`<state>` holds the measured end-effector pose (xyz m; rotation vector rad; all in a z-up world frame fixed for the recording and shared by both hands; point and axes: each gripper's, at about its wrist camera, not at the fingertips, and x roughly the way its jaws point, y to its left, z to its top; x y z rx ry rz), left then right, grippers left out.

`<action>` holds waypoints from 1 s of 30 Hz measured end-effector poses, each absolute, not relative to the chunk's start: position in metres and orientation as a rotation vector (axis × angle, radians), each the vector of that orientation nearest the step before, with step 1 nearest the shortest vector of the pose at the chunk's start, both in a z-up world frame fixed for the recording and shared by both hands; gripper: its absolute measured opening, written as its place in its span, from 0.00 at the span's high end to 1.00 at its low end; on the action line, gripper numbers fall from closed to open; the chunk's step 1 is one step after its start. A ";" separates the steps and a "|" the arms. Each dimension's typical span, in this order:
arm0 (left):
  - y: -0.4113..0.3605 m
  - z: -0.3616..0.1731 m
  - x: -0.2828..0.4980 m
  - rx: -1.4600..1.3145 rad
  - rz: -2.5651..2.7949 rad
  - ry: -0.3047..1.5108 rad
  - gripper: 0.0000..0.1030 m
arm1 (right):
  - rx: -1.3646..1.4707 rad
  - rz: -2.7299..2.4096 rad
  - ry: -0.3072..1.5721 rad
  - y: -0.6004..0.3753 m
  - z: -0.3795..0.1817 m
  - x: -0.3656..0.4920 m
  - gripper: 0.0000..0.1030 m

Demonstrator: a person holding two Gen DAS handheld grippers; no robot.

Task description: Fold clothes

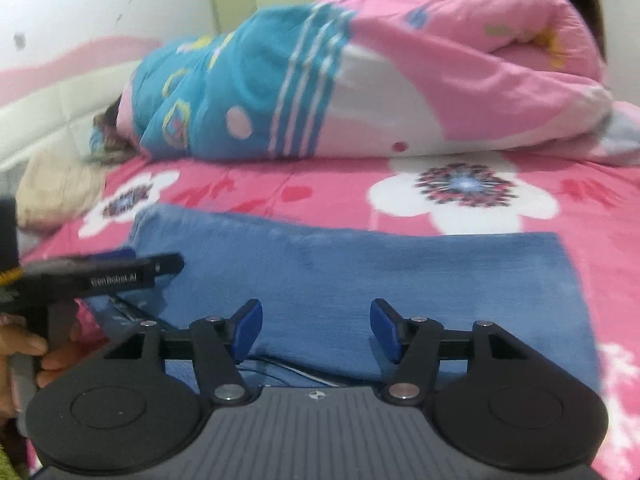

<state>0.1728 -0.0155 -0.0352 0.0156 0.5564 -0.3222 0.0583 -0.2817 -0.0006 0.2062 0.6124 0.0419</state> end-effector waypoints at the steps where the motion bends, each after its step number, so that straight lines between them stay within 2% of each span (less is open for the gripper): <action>1: -0.016 -0.035 0.173 0.017 -0.322 0.556 0.21 | 0.242 0.032 0.612 -0.292 0.004 0.052 0.38; 8: -0.016 -0.036 0.172 0.018 -0.322 0.550 0.21 | 0.625 -0.049 0.616 -0.363 0.010 -0.010 0.37; 17: -0.016 -0.037 0.171 0.022 -0.320 0.539 0.21 | 1.123 -0.159 0.651 -0.413 -0.051 -0.069 0.31; 19: -0.016 -0.037 0.170 0.023 -0.320 0.536 0.21 | 1.182 -0.156 0.616 -0.418 -0.061 -0.063 0.26; 21: -0.016 -0.037 0.170 0.025 -0.320 0.533 0.20 | 1.210 -0.141 0.584 -0.421 -0.066 -0.051 0.12; 24: -0.016 -0.037 0.170 0.026 -0.322 0.532 0.20 | 1.183 -0.155 0.541 -0.421 -0.068 -0.028 0.04; 28: -0.015 -0.037 0.170 0.026 -0.325 0.529 0.20 | 1.161 -0.206 0.476 -0.423 -0.068 -0.006 0.04; 29: -0.015 -0.037 0.170 0.026 -0.326 0.529 0.20 | 1.151 -0.218 0.468 -0.423 -0.067 -0.004 0.07; 30: -0.015 -0.038 0.170 0.025 -0.326 0.529 0.20 | 1.139 -0.234 0.467 -0.423 -0.066 -0.005 0.17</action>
